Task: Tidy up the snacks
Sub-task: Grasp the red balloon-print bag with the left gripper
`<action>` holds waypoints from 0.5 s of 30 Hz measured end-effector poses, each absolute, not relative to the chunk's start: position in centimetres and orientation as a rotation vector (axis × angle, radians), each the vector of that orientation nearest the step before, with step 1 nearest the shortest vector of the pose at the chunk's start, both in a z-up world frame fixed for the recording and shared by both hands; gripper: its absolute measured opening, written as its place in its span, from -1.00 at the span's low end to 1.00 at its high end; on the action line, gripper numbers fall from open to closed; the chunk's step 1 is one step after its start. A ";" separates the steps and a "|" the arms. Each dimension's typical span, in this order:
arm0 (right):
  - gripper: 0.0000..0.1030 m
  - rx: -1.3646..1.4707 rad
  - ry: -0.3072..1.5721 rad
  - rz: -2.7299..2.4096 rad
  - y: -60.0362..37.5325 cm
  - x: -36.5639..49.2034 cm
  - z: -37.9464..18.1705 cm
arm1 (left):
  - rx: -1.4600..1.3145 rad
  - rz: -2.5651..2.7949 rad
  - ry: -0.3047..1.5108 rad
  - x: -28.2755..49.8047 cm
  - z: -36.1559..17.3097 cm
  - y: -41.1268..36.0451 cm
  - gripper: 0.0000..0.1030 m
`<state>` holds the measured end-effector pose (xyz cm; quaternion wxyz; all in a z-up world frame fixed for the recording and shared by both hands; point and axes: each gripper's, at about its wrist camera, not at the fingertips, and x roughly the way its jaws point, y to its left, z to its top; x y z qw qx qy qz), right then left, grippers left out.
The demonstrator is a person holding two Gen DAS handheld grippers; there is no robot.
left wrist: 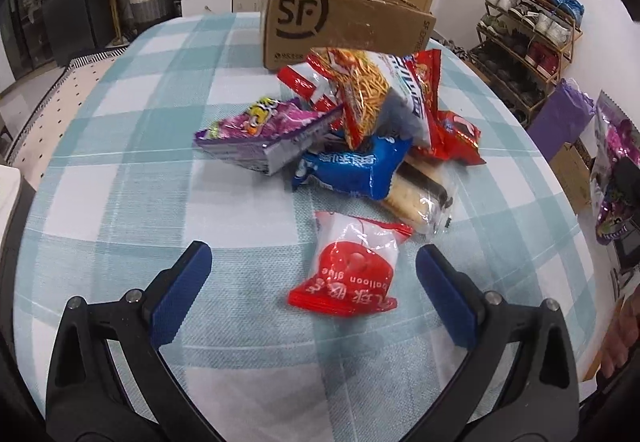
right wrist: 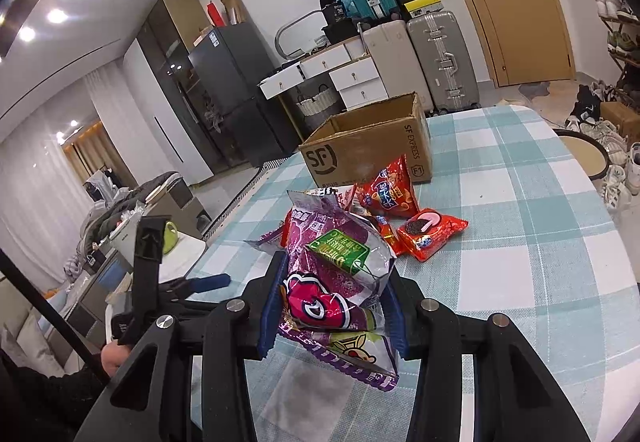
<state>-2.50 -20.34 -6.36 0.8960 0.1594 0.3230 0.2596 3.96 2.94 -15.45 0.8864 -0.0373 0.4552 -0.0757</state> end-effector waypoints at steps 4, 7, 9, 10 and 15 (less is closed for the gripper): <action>-0.14 0.336 0.672 0.536 -20.5 -2.7 -6.7 | -0.041 -0.181 0.994 5.1 -17.0 1.6 0.86; -0.14 0.342 0.672 0.529 -20.8 -2.7 -6.8 | -0.033 -0.181 1.007 5.5 -17.7 1.2 0.82; -0.14 0.349 0.675 0.527 -21.0 -2.7 -7.0 | -0.027 -0.182 1.008 5.6 -17.8 1.0 0.82; -0.14 0.351 0.676 0.527 -21.1 -2.7 -7.1 | -0.024 -0.182 1.006 5.6 -17.8 0.9 0.82; -0.14 0.363 0.684 0.525 -21.0 -2.6 -7.4 | -0.013 -0.186 1.004 5.6 -17.9 0.9 0.73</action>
